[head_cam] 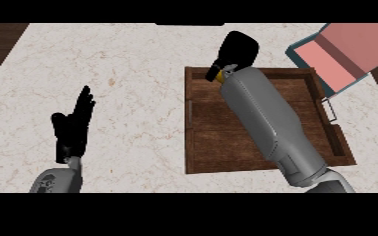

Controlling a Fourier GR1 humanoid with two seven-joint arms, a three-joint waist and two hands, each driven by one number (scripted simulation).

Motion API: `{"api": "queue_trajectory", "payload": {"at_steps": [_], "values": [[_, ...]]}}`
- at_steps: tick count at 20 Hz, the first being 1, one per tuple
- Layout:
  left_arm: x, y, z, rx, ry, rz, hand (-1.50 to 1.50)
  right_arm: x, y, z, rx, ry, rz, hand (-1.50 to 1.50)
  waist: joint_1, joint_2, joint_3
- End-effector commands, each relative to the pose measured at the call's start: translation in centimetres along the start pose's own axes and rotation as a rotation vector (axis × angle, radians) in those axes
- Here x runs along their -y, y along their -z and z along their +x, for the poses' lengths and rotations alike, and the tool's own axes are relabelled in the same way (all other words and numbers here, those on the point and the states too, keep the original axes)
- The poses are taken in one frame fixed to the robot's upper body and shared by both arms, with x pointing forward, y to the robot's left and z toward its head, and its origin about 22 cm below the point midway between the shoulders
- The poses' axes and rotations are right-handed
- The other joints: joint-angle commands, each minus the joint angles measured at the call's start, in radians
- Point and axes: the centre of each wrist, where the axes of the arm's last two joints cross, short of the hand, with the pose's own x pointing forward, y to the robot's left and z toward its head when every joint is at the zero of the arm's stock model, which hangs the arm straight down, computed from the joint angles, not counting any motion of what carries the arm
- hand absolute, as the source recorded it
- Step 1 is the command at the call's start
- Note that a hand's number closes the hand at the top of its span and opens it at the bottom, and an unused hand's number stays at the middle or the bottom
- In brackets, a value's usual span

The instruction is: Pick the lemon from the tray and place it in the cardboard box

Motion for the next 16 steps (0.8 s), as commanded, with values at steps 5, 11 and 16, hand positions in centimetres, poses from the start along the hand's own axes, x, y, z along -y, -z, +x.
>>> {"api": "queue_trajectory", "payload": {"at_steps": [5, 11, 16], "values": [[-1.2, -0.4, 0.1, -0.022, 0.006, 0.031, 0.0, 10.7, -3.3, 3.3, 0.005, 0.14, -0.247, 1.5, -0.023, -0.013, 0.0], [0.5, 0.1, 0.4, -0.019, -0.003, 0.011, 0.0, 13.4, -2.8, 0.9, -0.049, 0.124, -0.345, 1.5, -0.025, -0.007, 0.0], [-0.4, -0.1, 0.0, -0.006, -0.006, 0.033, 0.0, 15.1, -0.7, -2.9, -0.091, 0.064, -0.413, 1.5, -0.026, -0.006, 0.0]]}}
